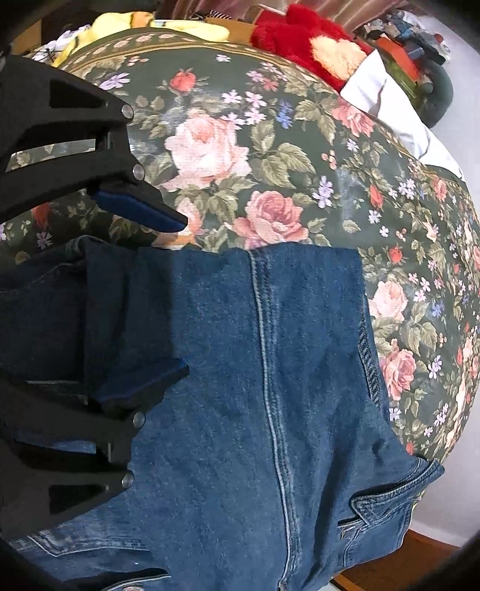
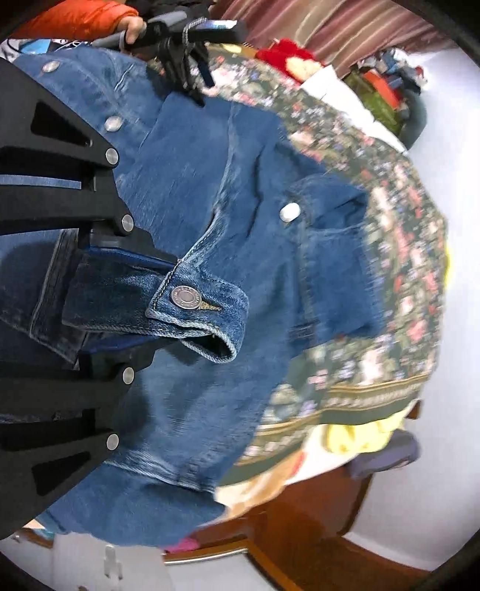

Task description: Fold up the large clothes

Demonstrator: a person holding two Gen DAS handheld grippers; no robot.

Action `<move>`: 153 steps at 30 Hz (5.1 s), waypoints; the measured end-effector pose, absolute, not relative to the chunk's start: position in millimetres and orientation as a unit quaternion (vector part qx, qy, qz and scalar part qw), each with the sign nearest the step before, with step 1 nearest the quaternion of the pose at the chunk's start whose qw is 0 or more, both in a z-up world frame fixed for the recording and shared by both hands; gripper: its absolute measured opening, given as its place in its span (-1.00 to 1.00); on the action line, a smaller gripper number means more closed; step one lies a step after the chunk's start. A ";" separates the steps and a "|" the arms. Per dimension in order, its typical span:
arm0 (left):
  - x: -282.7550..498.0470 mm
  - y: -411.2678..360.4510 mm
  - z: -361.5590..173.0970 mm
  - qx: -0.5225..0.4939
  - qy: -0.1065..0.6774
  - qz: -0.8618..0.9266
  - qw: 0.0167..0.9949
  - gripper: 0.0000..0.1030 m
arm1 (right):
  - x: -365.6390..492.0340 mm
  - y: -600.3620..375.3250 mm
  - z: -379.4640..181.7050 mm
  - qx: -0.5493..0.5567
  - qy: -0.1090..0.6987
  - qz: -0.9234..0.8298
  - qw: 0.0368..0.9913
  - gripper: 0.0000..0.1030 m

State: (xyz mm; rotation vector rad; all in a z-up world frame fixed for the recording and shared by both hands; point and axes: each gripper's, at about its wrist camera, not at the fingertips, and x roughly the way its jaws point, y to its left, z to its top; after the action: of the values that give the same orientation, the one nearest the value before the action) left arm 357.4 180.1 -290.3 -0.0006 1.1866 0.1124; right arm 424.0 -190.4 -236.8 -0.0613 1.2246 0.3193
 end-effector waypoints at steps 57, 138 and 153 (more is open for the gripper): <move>396.2 -53.7 -227.9 0.063 0.540 -0.107 0.832 0.49 | 366.2 -456.8 -279.3 0.307 0.542 -0.018 0.782 -0.38; 368.9 -63.0 -186.7 0.072 0.535 -0.140 0.830 0.54 | 349.9 -295.9 -254.3 -0.037 0.578 0.123 0.806 -0.79; 376.2 -199.5 -115.6 0.163 0.454 -0.268 0.834 0.54 | 337.5 -387.5 -207.6 0.039 0.537 0.032 0.842 -0.79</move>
State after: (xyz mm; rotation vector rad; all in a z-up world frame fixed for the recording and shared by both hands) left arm 376.2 -199.5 -115.6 0.3451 0.9611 -0.5669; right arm 337.5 -387.5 -207.6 0.0830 1.1345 0.0684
